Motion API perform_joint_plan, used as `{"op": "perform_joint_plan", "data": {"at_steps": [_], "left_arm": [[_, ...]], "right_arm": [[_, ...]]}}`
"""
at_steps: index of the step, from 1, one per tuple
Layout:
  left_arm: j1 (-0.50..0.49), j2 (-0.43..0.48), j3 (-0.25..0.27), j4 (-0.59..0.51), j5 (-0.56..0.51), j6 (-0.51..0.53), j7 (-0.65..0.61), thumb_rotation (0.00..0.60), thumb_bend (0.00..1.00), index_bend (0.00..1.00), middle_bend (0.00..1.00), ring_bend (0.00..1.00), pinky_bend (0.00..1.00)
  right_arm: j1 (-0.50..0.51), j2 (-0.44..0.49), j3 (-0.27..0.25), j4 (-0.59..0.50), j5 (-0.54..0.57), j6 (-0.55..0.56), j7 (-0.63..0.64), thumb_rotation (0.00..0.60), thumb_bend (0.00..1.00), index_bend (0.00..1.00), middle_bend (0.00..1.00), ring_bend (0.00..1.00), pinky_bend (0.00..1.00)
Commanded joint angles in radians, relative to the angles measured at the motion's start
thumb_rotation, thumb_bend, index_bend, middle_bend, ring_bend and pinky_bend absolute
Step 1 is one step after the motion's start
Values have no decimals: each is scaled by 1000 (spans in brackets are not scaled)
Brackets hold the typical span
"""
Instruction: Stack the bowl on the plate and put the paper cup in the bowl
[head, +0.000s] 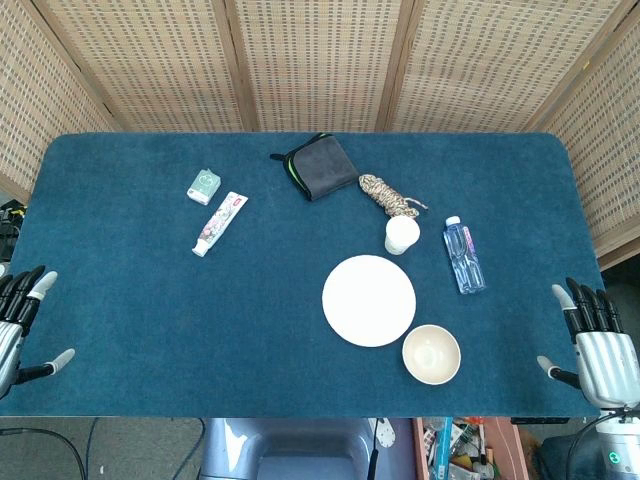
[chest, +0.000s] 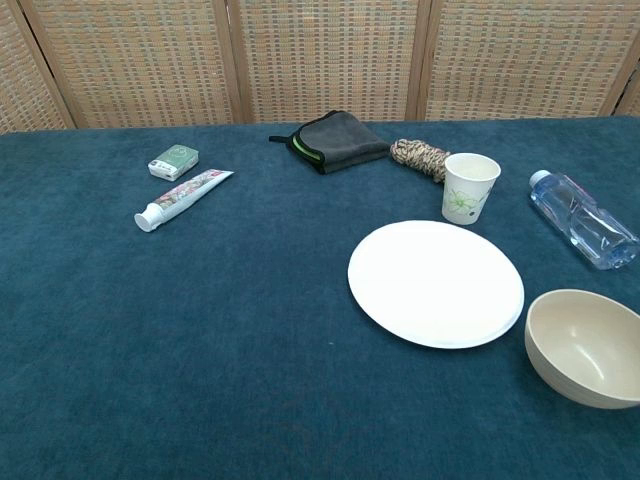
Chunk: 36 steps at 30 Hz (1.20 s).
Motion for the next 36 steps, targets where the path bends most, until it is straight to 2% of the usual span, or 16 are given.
{"op": "perform_joint_plan", "data": {"at_steps": [1,5,8,13,18,24,29,36], "left_arm": [[1,2,-2,0,-8,-2,-2,600,0,0,0,0,0],[2,7,-5,-3,-19,-4,-18,600,0,0,0,0,0],[-3,10,-13,-3,-31,-10,-25,600,0,0,0,0,0],[-13,6,-20,-9,-49,-30,-2,600,0,0,0,0,0],[-11,-4,-19,-14,-50,-31,24,600,0,0,0,0,0],[-10,-13,-17,-16,-48,-32,43,600,0,0,0,0,0],[-11,-13,-17,-15,-48,-32,44,600,0,0,0,0,0],[-11,-11,-20,-13,-52,-33,34,600,0,0,0,0,0]], "right_arm": [[0,-2,-1,-1,-1,0,-6,600,0,0,0,0,0],[2,-9,-7,-6,-4,-10,-32,600,0,0,0,0,0],[26,-13,-42,22,-69,-46,-54,600,0,0,0,0,0],[94,-53,-129,185,-246,-116,30,600,0,20,0,0,0],[124,-108,-170,298,-326,-112,122,600,0,90,0,0,0],[155,-179,-190,378,-378,-117,129,600,0,148,0,0,0],[175,-204,-194,393,-382,-145,115,600,14,186,0,0,0],[209,-235,-191,388,-366,-198,87,600,151,252,0,0,0]]}}
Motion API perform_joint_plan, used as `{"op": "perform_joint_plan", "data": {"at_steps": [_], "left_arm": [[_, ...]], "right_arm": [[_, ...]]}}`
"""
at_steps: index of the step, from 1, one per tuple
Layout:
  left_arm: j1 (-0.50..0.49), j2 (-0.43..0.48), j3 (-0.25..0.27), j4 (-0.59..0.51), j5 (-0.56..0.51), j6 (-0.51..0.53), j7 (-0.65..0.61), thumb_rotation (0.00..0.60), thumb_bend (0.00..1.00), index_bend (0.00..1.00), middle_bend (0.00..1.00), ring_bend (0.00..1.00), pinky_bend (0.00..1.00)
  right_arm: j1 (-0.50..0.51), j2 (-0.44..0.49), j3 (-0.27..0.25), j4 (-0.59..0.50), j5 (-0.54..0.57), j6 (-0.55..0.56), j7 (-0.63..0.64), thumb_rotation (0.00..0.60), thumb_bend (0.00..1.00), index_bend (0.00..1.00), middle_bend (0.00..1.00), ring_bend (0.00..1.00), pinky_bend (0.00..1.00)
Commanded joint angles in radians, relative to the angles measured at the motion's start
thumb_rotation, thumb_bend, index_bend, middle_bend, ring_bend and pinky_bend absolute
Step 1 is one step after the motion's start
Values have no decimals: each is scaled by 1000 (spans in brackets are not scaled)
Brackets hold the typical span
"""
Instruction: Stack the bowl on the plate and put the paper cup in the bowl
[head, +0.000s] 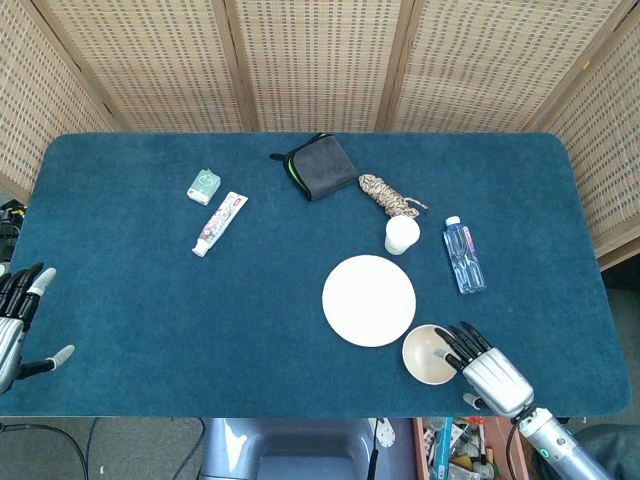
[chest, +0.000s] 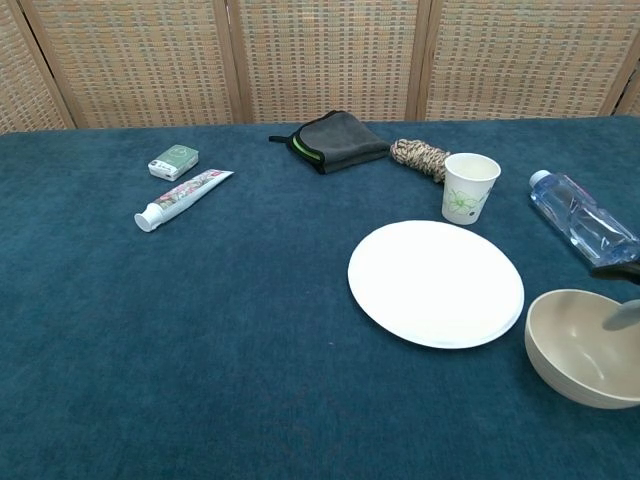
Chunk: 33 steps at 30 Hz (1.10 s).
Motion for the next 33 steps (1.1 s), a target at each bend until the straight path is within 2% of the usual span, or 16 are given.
{"op": "perform_joint_plan", "data": {"at_steps": [1,5,9,13,17,21,33], "left_arm": [[-1,1,-1,1,-2,-2,-1,600,0,0,0,0,0],[-3,0,-2,1,-5,-6,1,600,0,0,0,0,0],[-5,-2,-3,0,-8,-11,6,600,0,0,0,0,0],[-7,-4,-3,-1,-10,-14,11,600,0,0,0,0,0],[-7,-5,-3,-2,-11,-16,14,600,0,0,0,0,0],[-8,-7,-2,-1,-9,-18,19,600,0,0,0,0,0],[-27,-10,-13,-3,-39,-53,25,600,0,0,0,0,0]], "right_arm": [[14,-14,2,-4,11,-22,-18,600,200,276,0,0,0],[27,-34,6,0,22,-44,-23,600,317,344,0,0,0],[40,-52,10,7,35,-63,-21,600,440,492,0,0,0],[47,-71,12,20,30,-46,-15,600,510,578,0,0,0],[57,-75,12,21,16,-6,14,600,518,601,0,0,0],[90,-43,51,-48,11,30,10,600,518,605,0,0,0],[209,25,170,-221,113,-97,-56,600,518,605,0,0,0]]}}
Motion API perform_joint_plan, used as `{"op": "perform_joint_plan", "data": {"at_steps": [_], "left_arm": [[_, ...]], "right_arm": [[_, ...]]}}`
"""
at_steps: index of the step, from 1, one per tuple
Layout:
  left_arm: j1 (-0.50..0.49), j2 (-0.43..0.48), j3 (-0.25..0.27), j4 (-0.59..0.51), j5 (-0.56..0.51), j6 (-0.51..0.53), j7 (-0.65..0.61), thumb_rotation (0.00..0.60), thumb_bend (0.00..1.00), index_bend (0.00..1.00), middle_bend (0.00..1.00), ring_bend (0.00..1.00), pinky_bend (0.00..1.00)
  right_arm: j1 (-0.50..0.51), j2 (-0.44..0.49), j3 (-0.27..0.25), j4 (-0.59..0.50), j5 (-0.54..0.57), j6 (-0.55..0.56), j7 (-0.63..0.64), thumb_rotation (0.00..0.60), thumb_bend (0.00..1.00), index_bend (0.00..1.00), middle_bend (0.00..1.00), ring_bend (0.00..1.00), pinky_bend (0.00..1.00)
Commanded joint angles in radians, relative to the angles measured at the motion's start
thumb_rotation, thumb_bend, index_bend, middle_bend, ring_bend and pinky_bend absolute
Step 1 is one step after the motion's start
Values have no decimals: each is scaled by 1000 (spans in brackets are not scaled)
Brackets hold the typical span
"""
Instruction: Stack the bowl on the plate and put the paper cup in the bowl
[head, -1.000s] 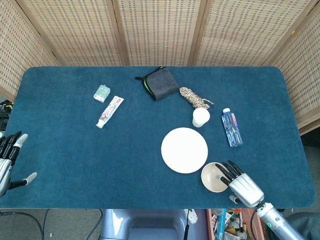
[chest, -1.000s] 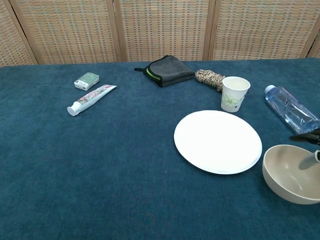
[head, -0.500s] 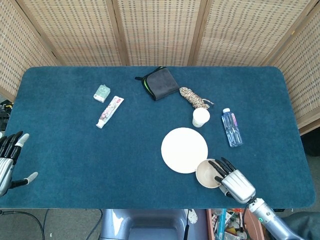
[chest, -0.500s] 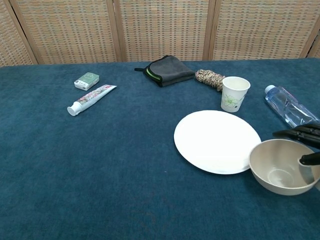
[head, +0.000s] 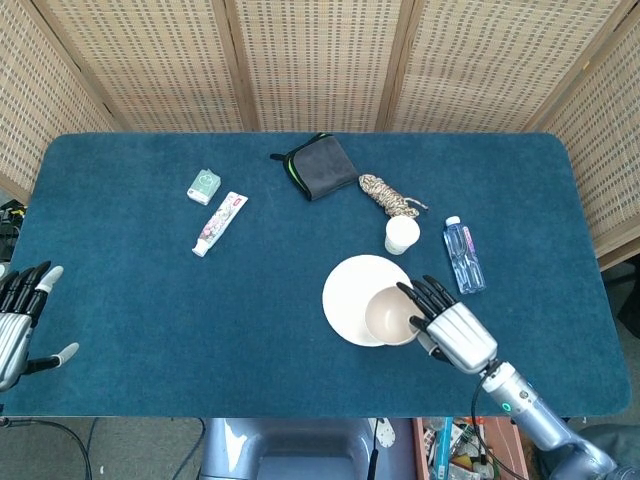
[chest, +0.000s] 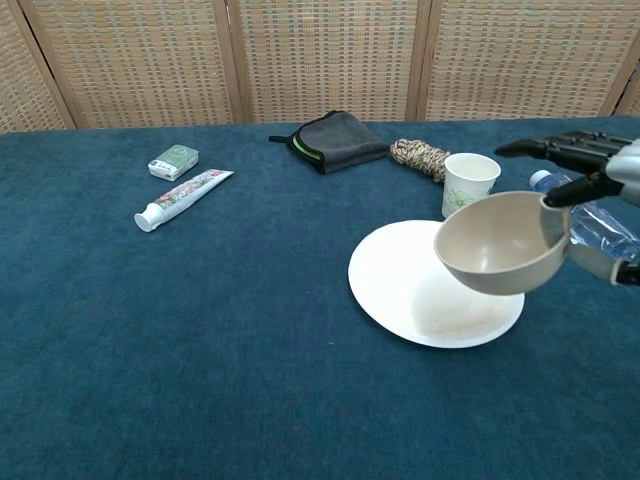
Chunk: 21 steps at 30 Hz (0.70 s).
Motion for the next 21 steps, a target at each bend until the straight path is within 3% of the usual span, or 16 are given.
{"op": "perform_joint_plan", "data": {"at_steps": [1,10,21], "left_arm": [[-6,-1,-5,-1,-13,-11,4,600,0,0,0,0,0],[-19,-5,-16,-5,-48,-35,21,600,0,0,0,0,0],[-13,4,-13,0,-47,-27,-7,600,0,0,0,0,0]], "right_arm": [[38,11,38,-37,45,-54,-16,600,518,605,0,0,0],[136,-109,92,51,169,-212,-41,600,518,605,0,0,0],[166,-219,86,169,211,-223,-19,600,518,605,0,0,0]]}}
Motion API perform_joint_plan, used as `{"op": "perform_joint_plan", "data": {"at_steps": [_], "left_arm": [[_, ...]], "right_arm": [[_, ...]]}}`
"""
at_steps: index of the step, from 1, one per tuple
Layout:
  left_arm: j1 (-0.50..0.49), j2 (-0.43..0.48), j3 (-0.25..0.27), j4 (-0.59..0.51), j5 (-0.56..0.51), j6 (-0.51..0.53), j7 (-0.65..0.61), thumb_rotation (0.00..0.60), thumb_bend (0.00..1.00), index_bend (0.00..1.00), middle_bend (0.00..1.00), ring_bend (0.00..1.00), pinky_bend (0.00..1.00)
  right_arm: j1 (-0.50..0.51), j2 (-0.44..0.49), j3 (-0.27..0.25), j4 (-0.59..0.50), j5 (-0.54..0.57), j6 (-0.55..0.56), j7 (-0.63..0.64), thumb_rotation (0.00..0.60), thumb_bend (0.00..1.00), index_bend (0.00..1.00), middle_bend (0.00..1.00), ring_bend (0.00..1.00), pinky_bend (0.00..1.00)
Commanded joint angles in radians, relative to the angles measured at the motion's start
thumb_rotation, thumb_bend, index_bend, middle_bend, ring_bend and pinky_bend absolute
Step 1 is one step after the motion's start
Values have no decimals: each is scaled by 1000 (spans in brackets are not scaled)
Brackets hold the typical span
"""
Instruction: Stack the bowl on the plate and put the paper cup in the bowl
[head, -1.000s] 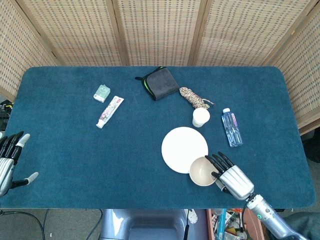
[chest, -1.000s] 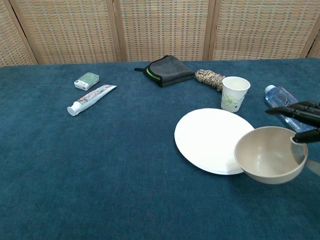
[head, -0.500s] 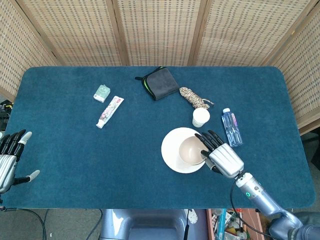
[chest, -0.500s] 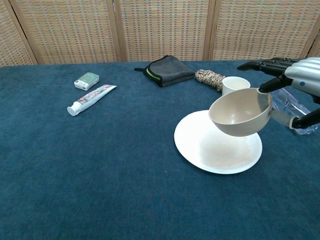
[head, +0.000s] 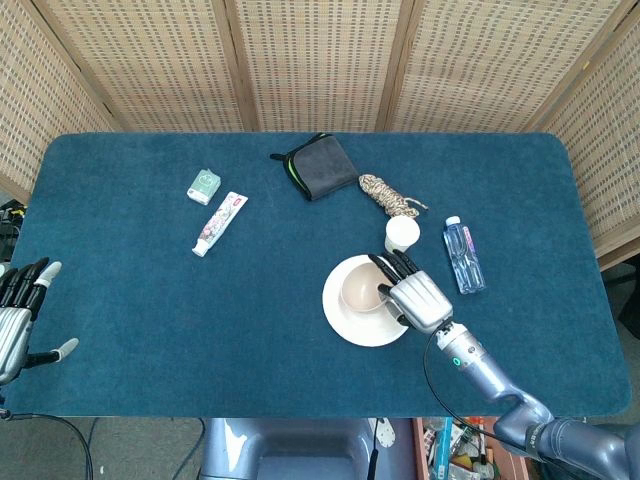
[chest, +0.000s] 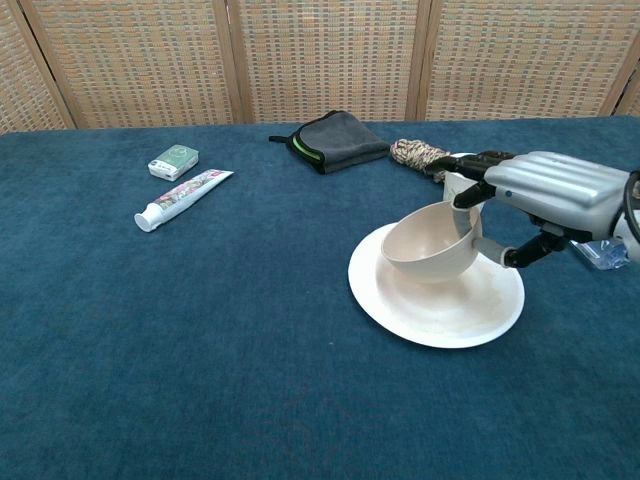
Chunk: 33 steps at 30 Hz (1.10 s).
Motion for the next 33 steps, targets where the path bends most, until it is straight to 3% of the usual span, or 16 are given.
{"op": "perform_joint_plan", "data": {"at_steps": [1,6,11,13,19,23,28,33], "left_arm": [[2,3,3,0,8,3,-7,600,0,0,0,0,0],[2,5,3,1,8,3,-14,600,0,0,0,0,0],[2,8,2,1,4,2,-19,600,0,0,0,0,0],[2,9,2,0,5,3,-21,600,0,0,0,0,0],[2,9,2,2,4,3,-22,600,0,0,0,0,0],[2,5,0,3,2,7,-12,600,0,0,0,0,0],[-1,0,-1,2,2,4,-2,600,0,0,0,0,0],[-7,-21,-16,12,-18,10,36,600,0,0,0,0,0]], "right_arm": [[11,-31,3,30,17,1,4,600,518,605,0,0,0],[14,-44,-8,58,31,-8,5,600,514,580,0,0,0],[13,-24,-27,39,36,-21,17,600,398,174,0,0,0],[9,-13,-32,22,35,-11,11,600,331,97,0,0,0],[-17,37,-54,-57,14,41,-34,600,161,43,0,0,0],[-29,116,-63,-156,-6,72,-80,600,145,43,0,0,0],[-17,196,-14,-236,21,83,-113,600,147,62,0,0,0],[48,227,70,-205,120,-5,-126,600,151,151,0,0,0]]}}
